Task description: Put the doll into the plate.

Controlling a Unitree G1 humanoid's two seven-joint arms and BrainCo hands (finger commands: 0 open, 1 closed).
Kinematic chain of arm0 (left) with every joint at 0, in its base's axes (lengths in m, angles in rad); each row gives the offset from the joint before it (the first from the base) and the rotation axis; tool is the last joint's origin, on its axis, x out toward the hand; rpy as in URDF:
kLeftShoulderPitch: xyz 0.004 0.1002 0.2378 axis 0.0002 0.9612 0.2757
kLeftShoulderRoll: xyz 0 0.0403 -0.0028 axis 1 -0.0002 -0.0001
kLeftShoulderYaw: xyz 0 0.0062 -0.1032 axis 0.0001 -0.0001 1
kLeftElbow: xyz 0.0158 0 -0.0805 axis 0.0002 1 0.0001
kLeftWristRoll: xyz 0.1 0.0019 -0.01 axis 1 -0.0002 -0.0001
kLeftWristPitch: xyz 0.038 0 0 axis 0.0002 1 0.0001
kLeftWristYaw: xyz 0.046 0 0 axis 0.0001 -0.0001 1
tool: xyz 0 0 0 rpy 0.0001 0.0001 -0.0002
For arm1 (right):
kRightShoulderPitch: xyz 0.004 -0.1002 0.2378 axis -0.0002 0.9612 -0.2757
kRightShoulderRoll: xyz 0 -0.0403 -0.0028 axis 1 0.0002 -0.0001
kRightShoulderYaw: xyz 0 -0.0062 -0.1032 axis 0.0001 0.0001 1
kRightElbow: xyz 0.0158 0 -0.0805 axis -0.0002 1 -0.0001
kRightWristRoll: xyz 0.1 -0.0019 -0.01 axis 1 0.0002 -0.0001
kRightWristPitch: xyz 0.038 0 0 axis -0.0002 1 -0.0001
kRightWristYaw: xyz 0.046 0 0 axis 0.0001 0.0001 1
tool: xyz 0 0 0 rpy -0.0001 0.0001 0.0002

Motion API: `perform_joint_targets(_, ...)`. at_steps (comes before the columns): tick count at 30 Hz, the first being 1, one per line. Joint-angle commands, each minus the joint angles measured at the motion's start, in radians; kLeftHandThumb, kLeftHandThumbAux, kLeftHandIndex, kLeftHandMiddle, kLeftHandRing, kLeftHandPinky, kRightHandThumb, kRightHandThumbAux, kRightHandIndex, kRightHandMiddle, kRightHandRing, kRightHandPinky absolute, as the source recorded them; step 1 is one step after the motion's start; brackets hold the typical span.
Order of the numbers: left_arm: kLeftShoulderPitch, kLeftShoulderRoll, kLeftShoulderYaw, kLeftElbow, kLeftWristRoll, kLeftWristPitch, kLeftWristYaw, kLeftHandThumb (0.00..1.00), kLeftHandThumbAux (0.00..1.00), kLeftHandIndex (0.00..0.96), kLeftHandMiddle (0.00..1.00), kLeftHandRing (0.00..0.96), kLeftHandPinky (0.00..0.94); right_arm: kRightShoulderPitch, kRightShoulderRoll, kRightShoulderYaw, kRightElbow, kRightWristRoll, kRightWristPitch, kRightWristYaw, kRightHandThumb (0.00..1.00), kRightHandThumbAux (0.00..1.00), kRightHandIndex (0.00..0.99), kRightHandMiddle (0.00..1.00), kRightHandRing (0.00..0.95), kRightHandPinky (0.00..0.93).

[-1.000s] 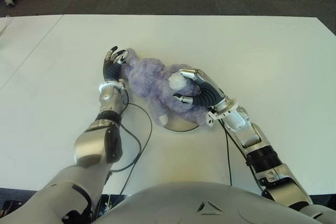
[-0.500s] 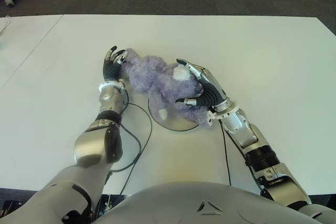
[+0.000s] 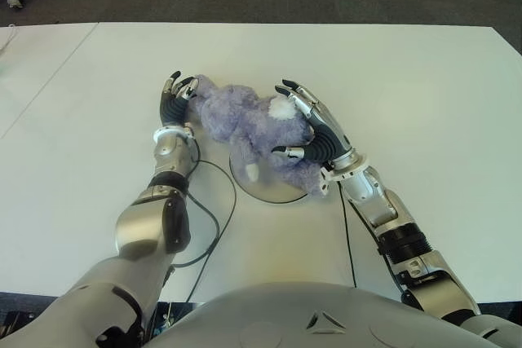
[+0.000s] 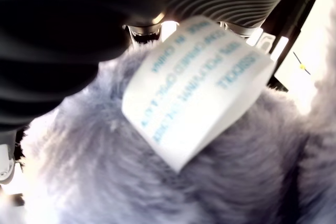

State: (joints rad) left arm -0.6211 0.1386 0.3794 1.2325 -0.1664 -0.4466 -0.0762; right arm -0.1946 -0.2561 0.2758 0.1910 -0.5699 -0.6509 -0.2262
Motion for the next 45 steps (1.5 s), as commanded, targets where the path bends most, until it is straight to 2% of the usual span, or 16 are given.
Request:
perform_joint_targets(1,0.133,-0.065,-0.003,0.111,0.008,0.155,0.029,0.000,0.664,0.154,0.268,0.286,0.288,-0.046,0.016,-0.038,-0.025,-0.002,0.066,-0.005,0.124,0.418,0.000,0.000,0.000,0.000)
perform_joint_targets(3,0.133,-0.066,0.000,0.111,0.005,0.157,0.033,0.000,0.674,0.157,0.263,0.281,0.281,-0.081,0.026,-0.062,-0.081,0.040,0.101,0.024,0.122,0.417,0.000,0.000,0.000,0.000)
perform_joint_targets(6,0.131,-0.069,0.002,0.109,0.001,0.155,0.037,0.000,0.681,0.155,0.254,0.276,0.278,-0.099,0.033,-0.079,-0.099,0.078,0.094,0.028,0.131,0.418,0.000,0.000,0.000,0.000)
perform_joint_targets(12,0.129,-0.074,0.004,0.108,-0.001,0.153,0.046,0.000,0.695,0.146,0.248,0.266,0.263,-0.110,0.045,-0.105,-0.080,0.110,0.032,-0.007,0.170,0.431,0.000,0.000,0.000,0.000)
perform_joint_targets(20,0.124,-0.078,0.010,0.107,-0.009,0.158,0.051,0.000,0.700,0.154,0.251,0.268,0.277,-0.142,0.052,-0.153,-0.063,0.220,-0.060,-0.005,0.237,0.483,0.000,0.000,0.000,0.000)
perform_joint_targets(30,0.128,-0.074,0.013,0.110,-0.008,0.156,0.041,0.000,0.676,0.161,0.277,0.289,0.300,-0.173,0.070,-0.202,-0.057,0.231,-0.077,-0.028,0.239,0.481,0.000,0.000,0.000,0.000)
perform_joint_targets(37,0.132,-0.071,0.007,0.111,-0.004,0.150,0.028,0.000,0.653,0.154,0.284,0.298,0.296,-0.275,0.107,-0.245,0.083,0.252,-0.105,-0.092,0.193,0.464,0.000,0.000,0.000,0.000)
perform_joint_targets(41,0.133,-0.072,0.006,0.110,-0.004,0.148,0.025,0.000,0.648,0.151,0.284,0.305,0.318,-0.331,0.089,-0.288,0.166,0.282,-0.121,-0.111,0.161,0.475,0.000,0.000,0.000,0.000)
perform_joint_targets(45,0.134,-0.072,0.005,0.111,-0.004,0.148,0.024,0.000,0.644,0.147,0.283,0.305,0.309,-0.388,0.061,-0.340,0.282,0.369,-0.118,-0.079,0.136,0.480,0.000,0.000,0.000,0.000)
